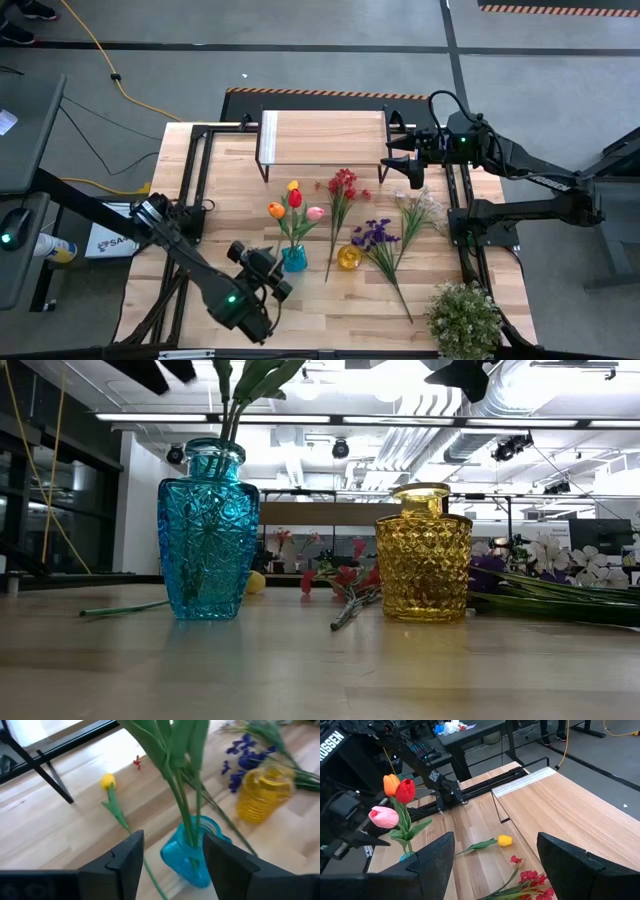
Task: Pick and place flowers into a vace then onto a shelf
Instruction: Put the yellow tulip into the blue vase
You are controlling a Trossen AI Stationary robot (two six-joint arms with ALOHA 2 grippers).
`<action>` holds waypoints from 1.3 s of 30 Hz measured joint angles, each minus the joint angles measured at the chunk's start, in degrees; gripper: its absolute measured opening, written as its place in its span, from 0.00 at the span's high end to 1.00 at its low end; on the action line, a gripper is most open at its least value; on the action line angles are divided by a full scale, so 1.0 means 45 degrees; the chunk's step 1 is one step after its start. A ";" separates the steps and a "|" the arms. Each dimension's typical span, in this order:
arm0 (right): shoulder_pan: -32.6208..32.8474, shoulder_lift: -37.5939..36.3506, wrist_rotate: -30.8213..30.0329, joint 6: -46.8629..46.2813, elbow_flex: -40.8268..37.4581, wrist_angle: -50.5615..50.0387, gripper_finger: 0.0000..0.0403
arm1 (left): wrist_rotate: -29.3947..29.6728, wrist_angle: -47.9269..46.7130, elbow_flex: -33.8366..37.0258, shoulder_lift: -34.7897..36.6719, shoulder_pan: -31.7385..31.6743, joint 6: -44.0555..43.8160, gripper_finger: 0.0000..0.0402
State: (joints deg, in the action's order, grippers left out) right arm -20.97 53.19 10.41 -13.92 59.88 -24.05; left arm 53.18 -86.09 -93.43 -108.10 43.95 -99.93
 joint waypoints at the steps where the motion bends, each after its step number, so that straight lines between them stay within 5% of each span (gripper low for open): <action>1: 0.0000 0.0000 0.0000 0.0031 0.0000 0.0000 0.32 | 0.0054 -0.0014 0.0000 0.0006 0.0144 -0.0140 0.41; 14: 0.0000 0.0000 -0.0189 0.0108 0.0000 0.0000 0.32 | -0.0106 -0.0505 -0.0005 0.0069 0.1622 -0.1815 0.41; 28: -0.0005 0.0000 -0.0185 0.0108 0.0000 0.0005 0.32 | -0.3423 -0.0519 -0.0005 0.0064 0.1735 -0.1886 0.41; 39: 0.0000 0.0000 -0.0126 0.0103 0.0000 0.0000 0.32 | -0.3656 -0.0431 0.0044 0.0059 0.1738 -0.1879 0.41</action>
State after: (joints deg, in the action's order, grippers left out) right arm -20.97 53.19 9.85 -13.45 59.88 -24.05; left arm 36.73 -88.03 -93.23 -107.83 51.77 -108.39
